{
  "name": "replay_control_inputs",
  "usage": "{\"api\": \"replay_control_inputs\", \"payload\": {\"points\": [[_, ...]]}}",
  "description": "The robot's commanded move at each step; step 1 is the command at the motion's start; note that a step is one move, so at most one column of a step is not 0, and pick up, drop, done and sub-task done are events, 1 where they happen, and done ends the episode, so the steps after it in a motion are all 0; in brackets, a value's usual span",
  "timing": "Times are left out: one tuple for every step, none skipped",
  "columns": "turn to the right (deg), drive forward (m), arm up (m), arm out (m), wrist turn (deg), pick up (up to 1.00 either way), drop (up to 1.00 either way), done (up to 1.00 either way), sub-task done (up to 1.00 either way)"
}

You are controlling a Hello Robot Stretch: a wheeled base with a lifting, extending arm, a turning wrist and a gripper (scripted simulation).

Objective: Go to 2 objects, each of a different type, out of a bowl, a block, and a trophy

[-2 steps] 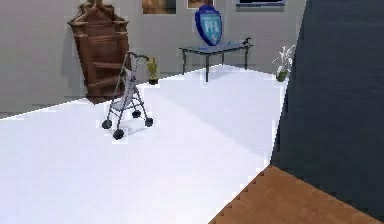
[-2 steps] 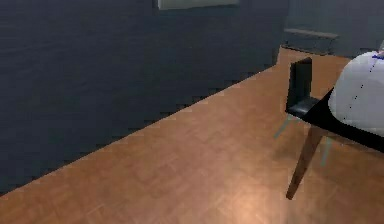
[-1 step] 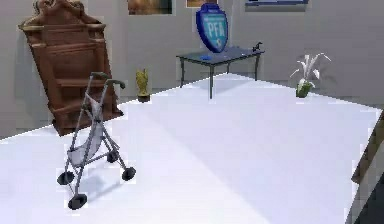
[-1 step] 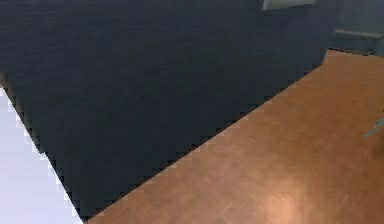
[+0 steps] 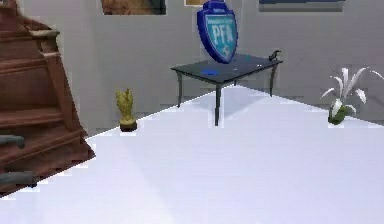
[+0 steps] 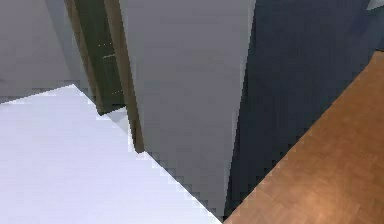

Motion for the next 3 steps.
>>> {"api": "replay_control_inputs", "payload": {"points": [[12.0, 0.00, 0.00, 0.00, 0.0, 0.00, 0.00, 0.00, 0.00], [0.0, 0.20, 0.00, 0.00, 0.0, 0.00, 0.00, 0.00, 0.00], [-9.0, 0.00, 0.00, 0.00, 0.0, 0.00, 0.00, 0.00, 0.00]]}}
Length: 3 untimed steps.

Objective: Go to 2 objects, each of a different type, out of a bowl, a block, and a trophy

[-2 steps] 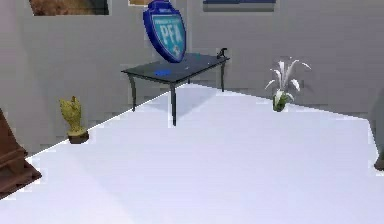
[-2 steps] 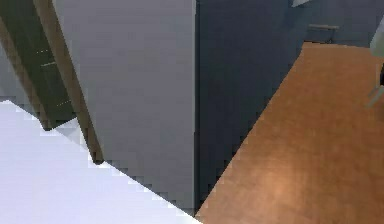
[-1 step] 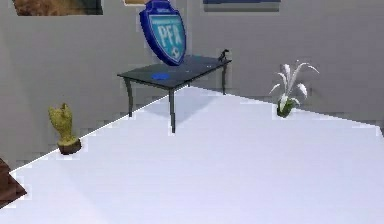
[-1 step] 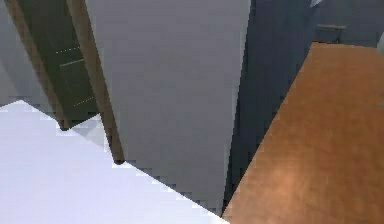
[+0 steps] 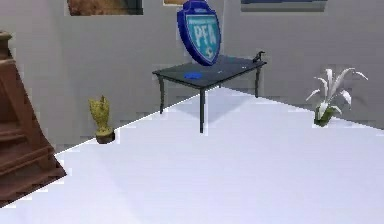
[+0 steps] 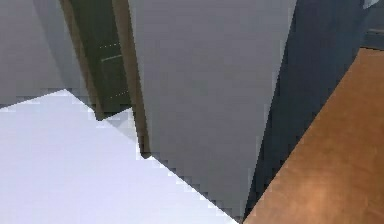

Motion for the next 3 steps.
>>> {"api": "replay_control_inputs", "payload": {"points": [[0.0, 0.60, 0.00, 0.00, 0.0, 0.00, 0.00, 0.00, 0.00], [-45.0, 0.00, 0.00, 0.00, 0.0, 0.00, 0.00, 0.00, 0.00], [-6.0, 0.00, 0.00, 0.00, 0.0, 0.00, 0.00, 0.00, 0.00]]}}
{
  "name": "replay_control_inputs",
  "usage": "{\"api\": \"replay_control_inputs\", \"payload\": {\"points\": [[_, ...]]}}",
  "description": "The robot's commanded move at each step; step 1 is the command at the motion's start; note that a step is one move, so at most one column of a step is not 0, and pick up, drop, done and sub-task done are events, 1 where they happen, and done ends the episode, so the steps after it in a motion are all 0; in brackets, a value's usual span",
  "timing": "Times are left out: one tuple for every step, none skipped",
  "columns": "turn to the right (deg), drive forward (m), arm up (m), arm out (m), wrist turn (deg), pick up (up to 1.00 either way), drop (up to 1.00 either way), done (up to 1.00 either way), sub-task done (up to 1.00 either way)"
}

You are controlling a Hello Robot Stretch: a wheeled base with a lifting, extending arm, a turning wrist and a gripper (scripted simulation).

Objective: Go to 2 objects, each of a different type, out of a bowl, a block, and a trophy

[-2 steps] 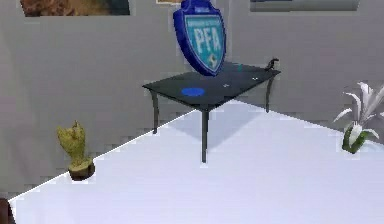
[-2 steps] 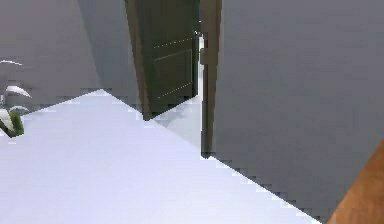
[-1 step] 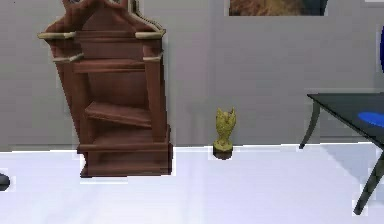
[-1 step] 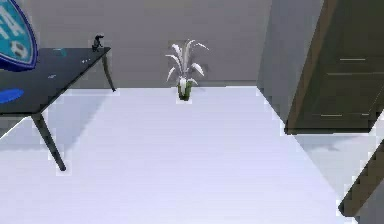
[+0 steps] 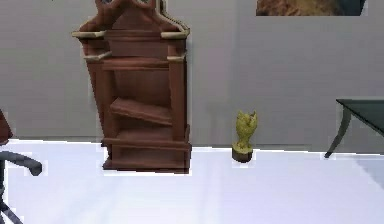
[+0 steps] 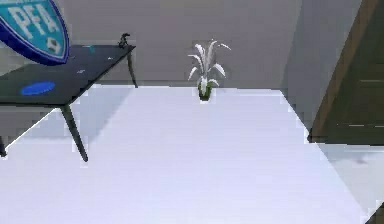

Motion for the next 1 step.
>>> {"api": "replay_control_inputs", "payload": {"points": [[0.0, 1.00, 0.00, 0.00, 0.0, 0.00, 0.00, 0.00, 0.00]]}}
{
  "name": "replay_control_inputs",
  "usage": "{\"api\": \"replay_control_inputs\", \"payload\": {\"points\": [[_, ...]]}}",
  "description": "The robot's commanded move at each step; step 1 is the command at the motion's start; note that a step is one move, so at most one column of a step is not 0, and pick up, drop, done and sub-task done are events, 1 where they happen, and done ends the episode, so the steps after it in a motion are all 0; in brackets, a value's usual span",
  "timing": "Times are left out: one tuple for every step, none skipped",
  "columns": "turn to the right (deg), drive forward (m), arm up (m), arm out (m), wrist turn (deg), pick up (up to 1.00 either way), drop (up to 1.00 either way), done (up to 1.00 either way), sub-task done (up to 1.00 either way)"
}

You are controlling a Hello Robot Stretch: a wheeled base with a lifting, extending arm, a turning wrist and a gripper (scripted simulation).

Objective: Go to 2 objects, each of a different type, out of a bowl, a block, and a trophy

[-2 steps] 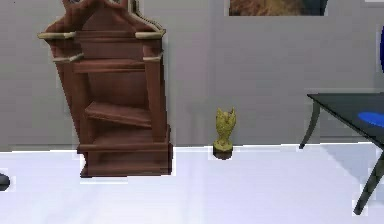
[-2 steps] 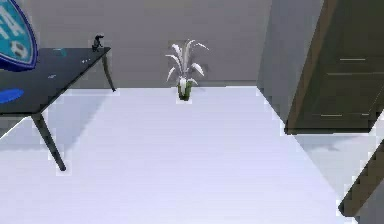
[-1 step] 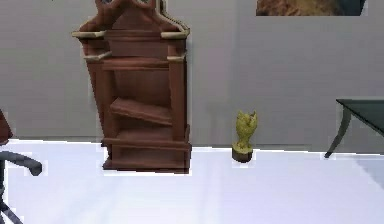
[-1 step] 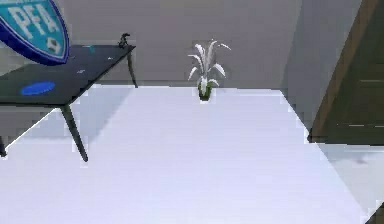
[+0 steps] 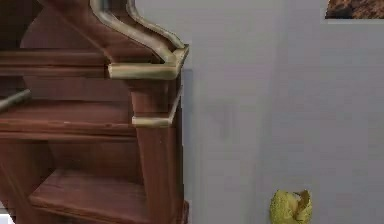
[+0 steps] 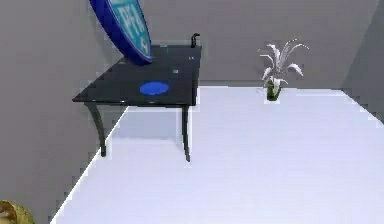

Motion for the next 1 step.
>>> {"api": "replay_control_inputs", "payload": {"points": [[-21.0, 0.00, 0.00, 0.00, 0.0, 0.00, 0.00, 0.00, 0.00]]}}
